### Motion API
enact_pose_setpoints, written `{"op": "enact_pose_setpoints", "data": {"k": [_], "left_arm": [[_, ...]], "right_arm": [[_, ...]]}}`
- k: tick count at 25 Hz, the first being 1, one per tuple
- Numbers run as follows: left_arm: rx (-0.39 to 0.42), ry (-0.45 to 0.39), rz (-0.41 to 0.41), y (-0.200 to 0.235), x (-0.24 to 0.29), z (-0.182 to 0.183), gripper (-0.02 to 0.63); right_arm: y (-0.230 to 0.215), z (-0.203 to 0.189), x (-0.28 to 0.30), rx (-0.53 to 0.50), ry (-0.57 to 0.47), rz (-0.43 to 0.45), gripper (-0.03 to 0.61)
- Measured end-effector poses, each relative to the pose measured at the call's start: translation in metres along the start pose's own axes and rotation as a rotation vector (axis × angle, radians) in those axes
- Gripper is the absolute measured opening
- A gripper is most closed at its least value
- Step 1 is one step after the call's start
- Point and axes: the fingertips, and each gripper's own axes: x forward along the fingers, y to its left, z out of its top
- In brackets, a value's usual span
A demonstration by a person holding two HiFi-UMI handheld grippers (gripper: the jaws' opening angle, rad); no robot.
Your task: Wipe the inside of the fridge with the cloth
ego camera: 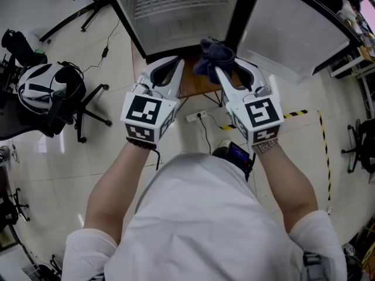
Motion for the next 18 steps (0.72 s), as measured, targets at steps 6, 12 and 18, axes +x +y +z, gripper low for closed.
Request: {"op": "enact_pose_setpoints", "data": {"k": [6,12,18], "left_arm": [[0.000,-0.001,0.007,-0.0003,0.0013,0.0013,0.005],[0.004,-0.002,0.018,0.0033,0.0026,0.0026,0.005],[-0.002,-0.002,0.021,0.0026,0.0023,0.0002,0.005]], "right_arm": [[0.0007,-0.0014,0.0008,0.010,0.007,0.011,0.092],[0.0006,-0.0011,0.0042,0.010,0.009,0.019,0.092],[0.0001,-0.0023,0.0034,0.005,0.010,0.018,0.092]]}}
